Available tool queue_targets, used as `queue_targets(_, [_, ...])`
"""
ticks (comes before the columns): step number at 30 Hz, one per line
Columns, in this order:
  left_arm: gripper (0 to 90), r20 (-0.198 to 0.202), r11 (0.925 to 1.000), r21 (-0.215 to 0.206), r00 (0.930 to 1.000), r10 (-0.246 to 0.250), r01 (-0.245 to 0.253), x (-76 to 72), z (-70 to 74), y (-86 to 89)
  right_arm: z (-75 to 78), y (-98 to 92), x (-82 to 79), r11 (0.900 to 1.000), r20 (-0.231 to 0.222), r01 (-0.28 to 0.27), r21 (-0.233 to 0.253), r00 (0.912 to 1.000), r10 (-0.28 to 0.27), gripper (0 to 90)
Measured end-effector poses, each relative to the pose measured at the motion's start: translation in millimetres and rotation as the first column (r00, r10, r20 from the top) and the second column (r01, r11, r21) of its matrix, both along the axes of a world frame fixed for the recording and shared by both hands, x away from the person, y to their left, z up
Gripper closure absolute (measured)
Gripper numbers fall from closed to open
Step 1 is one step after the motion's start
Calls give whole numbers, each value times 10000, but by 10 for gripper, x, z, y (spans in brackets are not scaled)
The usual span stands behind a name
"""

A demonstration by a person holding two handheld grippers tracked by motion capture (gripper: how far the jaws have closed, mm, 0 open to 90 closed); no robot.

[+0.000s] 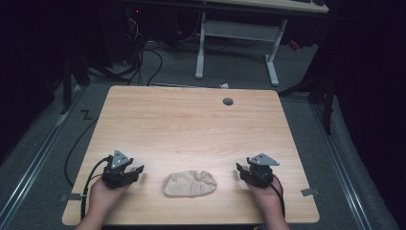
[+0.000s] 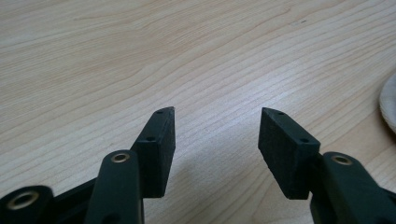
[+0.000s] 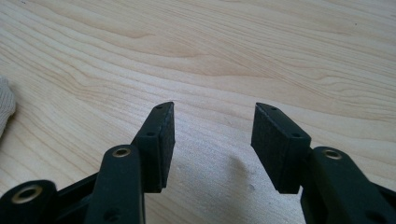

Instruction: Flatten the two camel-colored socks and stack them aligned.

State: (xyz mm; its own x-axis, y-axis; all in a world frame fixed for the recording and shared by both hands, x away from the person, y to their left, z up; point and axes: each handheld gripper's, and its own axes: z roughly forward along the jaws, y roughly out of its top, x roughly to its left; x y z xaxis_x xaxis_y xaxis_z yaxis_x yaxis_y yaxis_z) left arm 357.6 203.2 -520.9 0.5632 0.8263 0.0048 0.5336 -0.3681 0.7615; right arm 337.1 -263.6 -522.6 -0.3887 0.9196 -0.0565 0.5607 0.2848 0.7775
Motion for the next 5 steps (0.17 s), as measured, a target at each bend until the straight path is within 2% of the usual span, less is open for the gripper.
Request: queue_targets(5, [465, -45, 9999, -17, 9999, 108, -109, -21, 2, 53, 9, 14, 23, 10000, 50, 20, -3, 10000, -20, 495])
